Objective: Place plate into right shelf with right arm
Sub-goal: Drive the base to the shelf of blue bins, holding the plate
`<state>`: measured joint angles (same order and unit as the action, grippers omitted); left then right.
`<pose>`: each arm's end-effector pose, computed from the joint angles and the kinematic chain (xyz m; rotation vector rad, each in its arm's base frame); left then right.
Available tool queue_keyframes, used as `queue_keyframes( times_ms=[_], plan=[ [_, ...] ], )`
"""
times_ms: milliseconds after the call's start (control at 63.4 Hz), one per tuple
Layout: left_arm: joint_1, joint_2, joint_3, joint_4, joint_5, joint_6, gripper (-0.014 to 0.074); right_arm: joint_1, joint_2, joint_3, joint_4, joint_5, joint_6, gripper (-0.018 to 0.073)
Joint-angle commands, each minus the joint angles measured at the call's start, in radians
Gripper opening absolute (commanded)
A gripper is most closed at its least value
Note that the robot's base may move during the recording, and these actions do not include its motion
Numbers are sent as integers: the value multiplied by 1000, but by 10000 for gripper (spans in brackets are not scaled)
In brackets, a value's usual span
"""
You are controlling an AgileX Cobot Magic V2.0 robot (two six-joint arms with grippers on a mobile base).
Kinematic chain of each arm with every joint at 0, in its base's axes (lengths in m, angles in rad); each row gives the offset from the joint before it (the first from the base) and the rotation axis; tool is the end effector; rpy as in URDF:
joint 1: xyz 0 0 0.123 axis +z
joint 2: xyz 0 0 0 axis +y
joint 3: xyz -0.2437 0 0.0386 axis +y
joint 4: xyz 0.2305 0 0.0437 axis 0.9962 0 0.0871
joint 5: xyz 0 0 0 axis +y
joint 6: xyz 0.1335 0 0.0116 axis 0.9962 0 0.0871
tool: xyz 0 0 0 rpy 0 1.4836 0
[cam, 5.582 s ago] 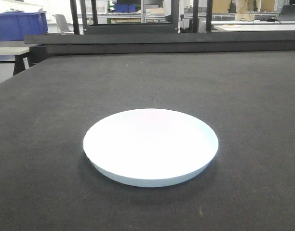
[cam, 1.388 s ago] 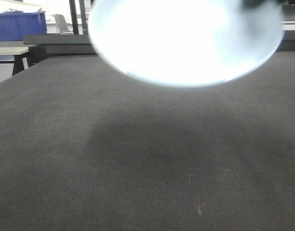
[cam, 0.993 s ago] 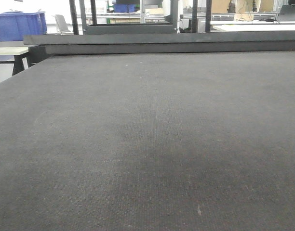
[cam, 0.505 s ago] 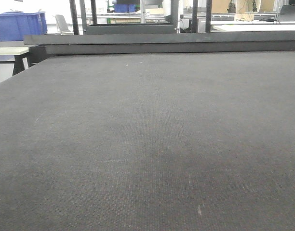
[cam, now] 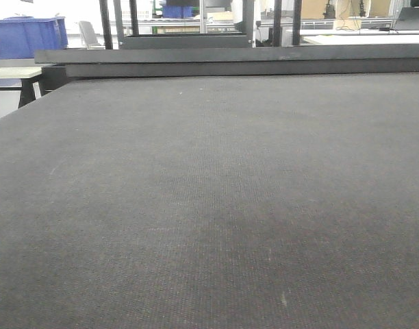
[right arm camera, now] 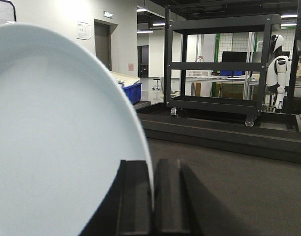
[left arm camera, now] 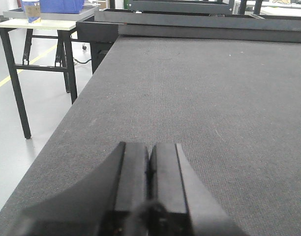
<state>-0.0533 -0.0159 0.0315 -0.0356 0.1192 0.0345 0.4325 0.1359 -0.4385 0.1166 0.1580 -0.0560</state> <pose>0.1205 -0.0070 0.1914 0.0457 1.6179 -0.0452 0.0908 0.0446 0.3355 -0.2660 1.3241 0.4277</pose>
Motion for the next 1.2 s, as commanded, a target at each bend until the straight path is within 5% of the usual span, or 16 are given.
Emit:
queue_keyframes(
  times_ms=[0,1183],
  plan=[
    [1,-6,10,-6,-84,-3,-47,-6,11,-25,-1,-106,-6,57],
    [1,-6,10,-6,-84,-3,-47,-6,10,-25,-1,-106,-6,57]
  ],
)
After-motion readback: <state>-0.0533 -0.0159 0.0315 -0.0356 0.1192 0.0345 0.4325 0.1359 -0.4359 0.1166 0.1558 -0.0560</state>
